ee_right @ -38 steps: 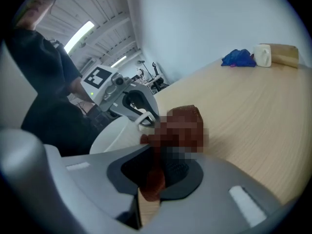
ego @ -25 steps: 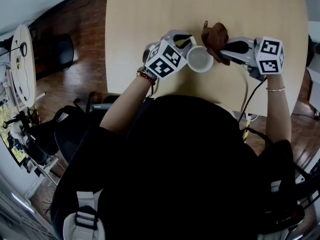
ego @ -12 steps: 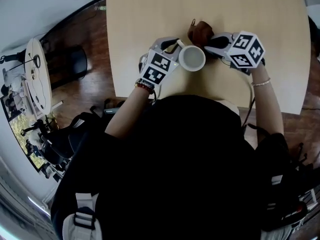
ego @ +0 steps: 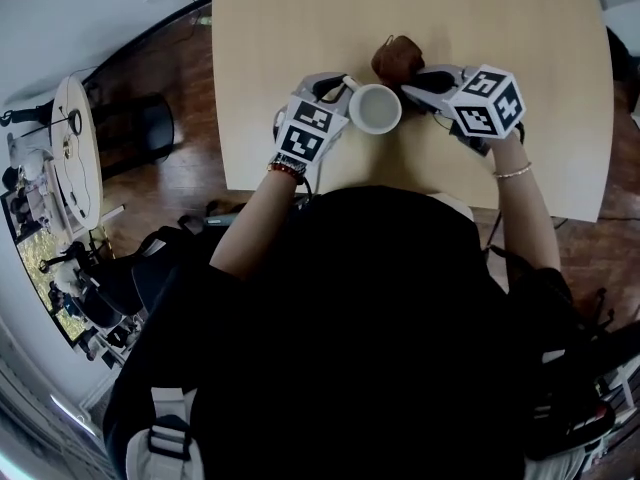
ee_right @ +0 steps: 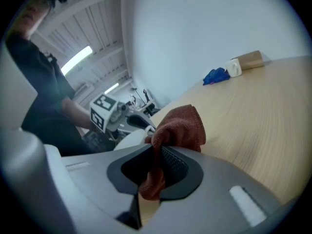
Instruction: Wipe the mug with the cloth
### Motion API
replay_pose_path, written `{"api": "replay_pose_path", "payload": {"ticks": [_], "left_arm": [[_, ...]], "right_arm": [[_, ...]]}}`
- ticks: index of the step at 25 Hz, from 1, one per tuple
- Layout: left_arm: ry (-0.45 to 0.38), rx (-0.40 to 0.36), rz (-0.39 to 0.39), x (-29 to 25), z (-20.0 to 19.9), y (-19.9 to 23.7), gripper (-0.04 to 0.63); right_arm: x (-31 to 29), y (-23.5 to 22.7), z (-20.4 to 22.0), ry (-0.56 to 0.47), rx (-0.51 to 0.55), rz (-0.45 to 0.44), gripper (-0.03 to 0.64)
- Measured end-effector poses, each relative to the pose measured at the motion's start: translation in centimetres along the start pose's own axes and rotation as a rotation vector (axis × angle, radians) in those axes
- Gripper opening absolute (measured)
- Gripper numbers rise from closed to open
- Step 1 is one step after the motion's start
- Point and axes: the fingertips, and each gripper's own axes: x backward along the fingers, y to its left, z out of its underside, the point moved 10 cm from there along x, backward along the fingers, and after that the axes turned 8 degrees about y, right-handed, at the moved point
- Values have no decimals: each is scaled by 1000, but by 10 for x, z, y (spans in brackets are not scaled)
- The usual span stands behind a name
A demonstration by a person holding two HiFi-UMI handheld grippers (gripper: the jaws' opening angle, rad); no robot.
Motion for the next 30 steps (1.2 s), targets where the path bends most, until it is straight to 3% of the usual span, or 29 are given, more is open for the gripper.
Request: {"api": "replay_pose_path", "payload": {"ticks": [2, 5, 12, 18, 25, 30], "left_arm": [[4, 23, -17, 2, 2, -1, 38], [12, 34, -31, 4, 5, -4, 40], [33, 25, -37, 7, 19, -6, 40], [18, 55, -44, 9, 14, -10, 40], [17, 67, -59, 13, 22, -14, 40], [6, 84, -73, 17, 28, -17, 40]], "right_arm": [[15, 6, -3, -79, -29, -21, 49], [31, 19, 3, -116, -49, 20, 49], [22, 44, 36, -251, -263, 74, 49], [10, 45, 44, -178, -272, 192, 49], [-16, 45, 55, -44, -210, 343, 49], [-7, 52, 50, -108, -260, 349, 49]]}}
